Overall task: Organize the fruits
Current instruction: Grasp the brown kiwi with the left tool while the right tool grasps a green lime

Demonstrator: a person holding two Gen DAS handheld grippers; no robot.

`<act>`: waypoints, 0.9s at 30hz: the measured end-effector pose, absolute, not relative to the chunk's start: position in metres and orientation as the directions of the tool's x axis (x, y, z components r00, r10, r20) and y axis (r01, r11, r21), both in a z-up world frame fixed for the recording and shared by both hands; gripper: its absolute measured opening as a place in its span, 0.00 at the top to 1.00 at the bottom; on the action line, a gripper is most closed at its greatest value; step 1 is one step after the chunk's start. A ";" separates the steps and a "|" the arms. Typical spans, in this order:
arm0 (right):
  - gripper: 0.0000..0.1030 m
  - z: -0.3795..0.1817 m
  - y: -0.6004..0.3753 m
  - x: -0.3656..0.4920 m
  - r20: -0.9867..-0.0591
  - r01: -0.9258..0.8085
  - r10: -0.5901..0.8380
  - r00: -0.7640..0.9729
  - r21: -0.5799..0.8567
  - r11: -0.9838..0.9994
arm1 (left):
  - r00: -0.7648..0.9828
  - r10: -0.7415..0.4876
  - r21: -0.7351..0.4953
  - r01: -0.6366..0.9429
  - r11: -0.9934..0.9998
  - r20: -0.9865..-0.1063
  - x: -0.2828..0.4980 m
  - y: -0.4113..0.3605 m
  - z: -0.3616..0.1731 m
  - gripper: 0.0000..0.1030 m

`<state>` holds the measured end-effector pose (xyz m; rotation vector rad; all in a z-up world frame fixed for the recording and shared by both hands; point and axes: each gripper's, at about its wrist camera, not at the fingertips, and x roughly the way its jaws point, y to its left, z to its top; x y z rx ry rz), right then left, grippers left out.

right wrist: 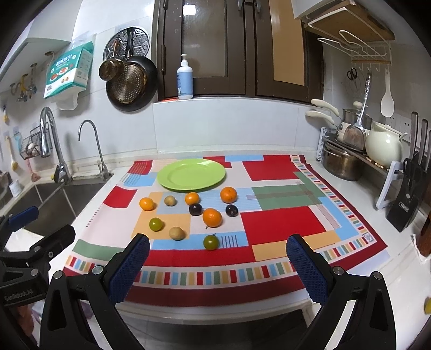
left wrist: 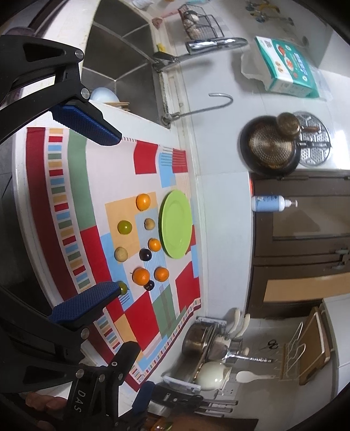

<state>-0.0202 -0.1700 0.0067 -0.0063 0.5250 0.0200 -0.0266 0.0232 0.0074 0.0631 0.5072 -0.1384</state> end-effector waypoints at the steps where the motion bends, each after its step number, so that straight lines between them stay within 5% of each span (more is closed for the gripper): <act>1: 0.01 0.006 -0.170 -0.020 -0.500 -0.022 0.018 0.866 -0.003 1.000 | 0.865 -0.124 0.030 0.158 0.987 -0.485 -0.025 0.022 0.007 0.02; 13: 0.07 -0.013 -0.173 0.013 -0.518 -0.047 0.021 0.855 -0.037 0.998 | 0.839 -0.241 0.086 0.321 0.943 -0.487 0.021 -0.004 -0.009 0.24; 27: 0.38 -0.065 -0.179 0.079 -0.668 -0.159 0.134 0.732 0.024 0.987 | 0.738 -0.311 0.071 0.435 0.897 -0.599 0.083 -0.030 -0.056 0.52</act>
